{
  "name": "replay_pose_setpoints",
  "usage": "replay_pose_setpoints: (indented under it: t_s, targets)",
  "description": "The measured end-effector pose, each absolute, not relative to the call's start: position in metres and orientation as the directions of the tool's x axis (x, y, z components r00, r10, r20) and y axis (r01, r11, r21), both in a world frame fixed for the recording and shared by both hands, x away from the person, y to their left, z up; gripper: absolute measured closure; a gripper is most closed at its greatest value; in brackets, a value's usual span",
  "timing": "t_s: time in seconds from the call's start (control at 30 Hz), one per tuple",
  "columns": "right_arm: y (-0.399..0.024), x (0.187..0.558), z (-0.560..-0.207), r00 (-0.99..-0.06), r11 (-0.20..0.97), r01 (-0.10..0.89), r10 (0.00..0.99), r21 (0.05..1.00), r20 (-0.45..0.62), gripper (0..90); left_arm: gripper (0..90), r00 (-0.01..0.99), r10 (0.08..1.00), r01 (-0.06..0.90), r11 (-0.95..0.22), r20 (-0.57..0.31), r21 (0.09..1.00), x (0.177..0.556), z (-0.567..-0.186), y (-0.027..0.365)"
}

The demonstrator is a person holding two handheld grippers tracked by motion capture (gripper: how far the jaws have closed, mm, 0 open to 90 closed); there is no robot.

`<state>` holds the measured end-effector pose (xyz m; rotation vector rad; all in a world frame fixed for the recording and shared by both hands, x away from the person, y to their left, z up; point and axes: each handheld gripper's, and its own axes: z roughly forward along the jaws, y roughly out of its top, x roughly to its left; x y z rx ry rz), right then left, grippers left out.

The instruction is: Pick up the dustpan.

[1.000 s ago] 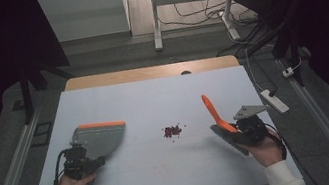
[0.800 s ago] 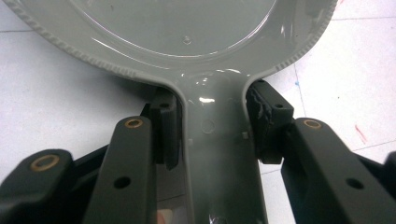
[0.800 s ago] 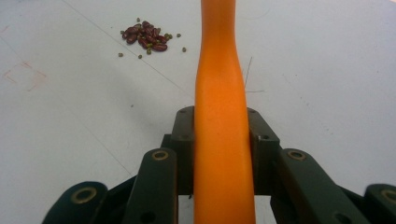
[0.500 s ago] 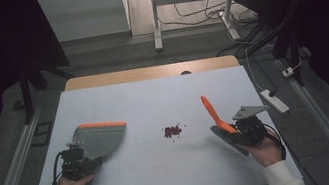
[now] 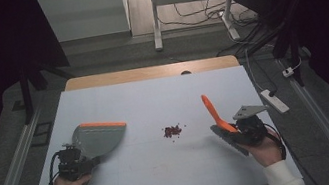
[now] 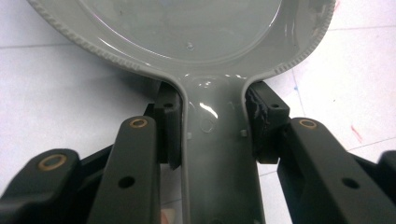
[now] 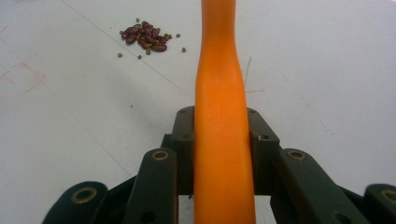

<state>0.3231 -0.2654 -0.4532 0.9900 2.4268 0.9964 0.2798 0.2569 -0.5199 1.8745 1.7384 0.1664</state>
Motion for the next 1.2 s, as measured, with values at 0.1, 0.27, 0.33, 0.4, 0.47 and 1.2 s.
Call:
replay_pose_setpoints:
  t_s: [0.1, 0.27, 0.33, 0.4, 0.47, 1.2]
  targets:
    - [-0.266, 0.323, -0.453, -0.700, 0.512, 0.477, 0.713, 0.715, -0.042, 69.8, 61.4, 0.155, 0.942, 0.865, 0.016, -0.297, 0.502, 0.280, -0.519, 0.258]
    - [-0.266, 0.323, -0.453, -0.700, 0.511, 0.475, 0.713, 0.716, -0.044, 69.8, 61.5, 0.185, 0.928, 0.843, 0.019, -0.323, 0.538, 0.281, -0.517, 0.260]
    - [-0.266, 0.323, -0.453, -0.699, 0.511, 0.476, 0.714, 0.716, -0.045, 69.8, 61.5, 0.200, 0.925, 0.838, 0.011, -0.325, 0.546, 0.281, -0.517, 0.261]
    - [-0.266, 0.323, -0.453, -0.698, 0.510, 0.477, 0.715, 0.716, -0.044, 69.8, 61.5, 0.225, 0.917, 0.829, -0.002, -0.331, 0.559, 0.283, -0.517, 0.262]
    - [-0.266, 0.324, -0.453, -0.698, 0.510, 0.478, 0.715, 0.715, -0.044, 69.8, 61.5, 0.232, 0.915, 0.827, -0.006, -0.331, 0.562, 0.284, -0.517, 0.262]
    - [-0.265, 0.328, -0.458, -0.675, 0.502, 0.497, 0.737, 0.707, -0.049, 69.8, 61.5, 0.407, 0.851, 0.758, -0.112, -0.332, 0.642, 0.324, -0.515, 0.260]
